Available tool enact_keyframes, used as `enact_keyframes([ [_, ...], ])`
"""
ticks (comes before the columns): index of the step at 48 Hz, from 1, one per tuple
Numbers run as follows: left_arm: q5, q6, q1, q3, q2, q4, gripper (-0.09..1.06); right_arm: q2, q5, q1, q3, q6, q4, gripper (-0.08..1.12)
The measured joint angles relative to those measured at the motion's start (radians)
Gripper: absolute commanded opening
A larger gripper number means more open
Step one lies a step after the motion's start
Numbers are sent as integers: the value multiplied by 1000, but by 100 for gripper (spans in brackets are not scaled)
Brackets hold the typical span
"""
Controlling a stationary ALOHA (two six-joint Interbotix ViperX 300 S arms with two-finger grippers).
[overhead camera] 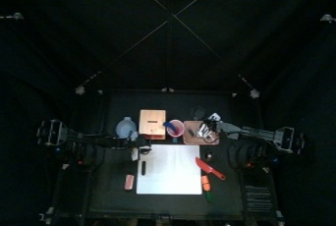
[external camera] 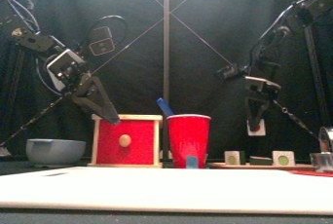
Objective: Place sushi on board then cut the sushi with the knife then place the pieces on the plate
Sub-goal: Place the 4 sushi pieces on the plate
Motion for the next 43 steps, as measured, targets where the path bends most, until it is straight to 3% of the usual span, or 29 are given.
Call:
enact_keyframes([
  [11, 0, 0, 9, -2, 0, 2, 68, 86, -89, -18, 35, 2, -3, 81],
  [19, 2, 0, 9, -3, 0, 8, 68, 72, -81, -18, 31, 0, -11, 83],
  [29, 0, 0, 11, -6, -35, 21, 68, -121, -6, 86, -12, 5, -32, 83],
  [43, 2, 0, 14, 3, -72, 21, 68, -204, -86, 290, -3, 15, -158, 83],
])
